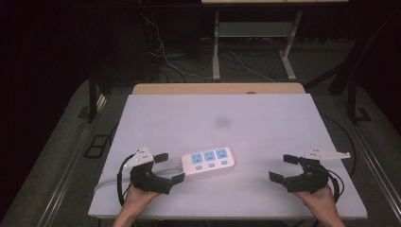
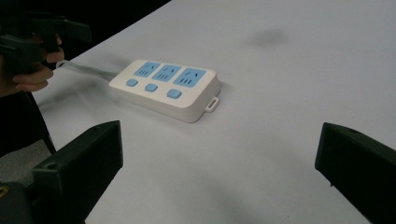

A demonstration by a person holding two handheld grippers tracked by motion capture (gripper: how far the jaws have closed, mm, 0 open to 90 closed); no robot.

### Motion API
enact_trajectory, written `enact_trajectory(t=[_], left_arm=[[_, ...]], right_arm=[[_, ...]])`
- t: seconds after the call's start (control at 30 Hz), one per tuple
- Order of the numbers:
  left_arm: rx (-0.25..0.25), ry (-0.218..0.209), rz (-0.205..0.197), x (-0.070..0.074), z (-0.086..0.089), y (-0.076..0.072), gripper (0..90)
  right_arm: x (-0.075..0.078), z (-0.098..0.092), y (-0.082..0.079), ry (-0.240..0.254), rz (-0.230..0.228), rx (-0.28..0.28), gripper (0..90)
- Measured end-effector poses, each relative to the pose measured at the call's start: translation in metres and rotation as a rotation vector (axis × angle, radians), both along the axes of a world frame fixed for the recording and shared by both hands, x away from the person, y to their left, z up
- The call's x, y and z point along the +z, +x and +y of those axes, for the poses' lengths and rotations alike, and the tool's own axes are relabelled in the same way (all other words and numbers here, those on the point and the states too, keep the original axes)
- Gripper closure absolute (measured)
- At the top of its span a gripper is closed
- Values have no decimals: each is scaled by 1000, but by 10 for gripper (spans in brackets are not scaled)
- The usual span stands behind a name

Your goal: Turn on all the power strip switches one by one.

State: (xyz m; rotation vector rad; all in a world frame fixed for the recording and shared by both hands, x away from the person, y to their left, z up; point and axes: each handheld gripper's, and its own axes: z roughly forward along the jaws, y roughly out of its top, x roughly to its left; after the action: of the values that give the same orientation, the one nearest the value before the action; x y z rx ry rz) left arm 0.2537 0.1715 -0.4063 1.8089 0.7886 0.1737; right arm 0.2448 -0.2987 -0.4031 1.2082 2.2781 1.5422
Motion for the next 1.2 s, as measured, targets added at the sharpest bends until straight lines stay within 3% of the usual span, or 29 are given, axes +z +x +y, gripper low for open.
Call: enact_trajectory(t=[0.77, 1.2], left_arm=[[34, 11, -7, 4, 2, -3, 0], [-4, 58, 8, 11, -11, -1, 0]], right_arm=[[-6, -1, 1, -11, 27, 14, 10], [-8, 0, 1, -23, 35, 26, 10]])
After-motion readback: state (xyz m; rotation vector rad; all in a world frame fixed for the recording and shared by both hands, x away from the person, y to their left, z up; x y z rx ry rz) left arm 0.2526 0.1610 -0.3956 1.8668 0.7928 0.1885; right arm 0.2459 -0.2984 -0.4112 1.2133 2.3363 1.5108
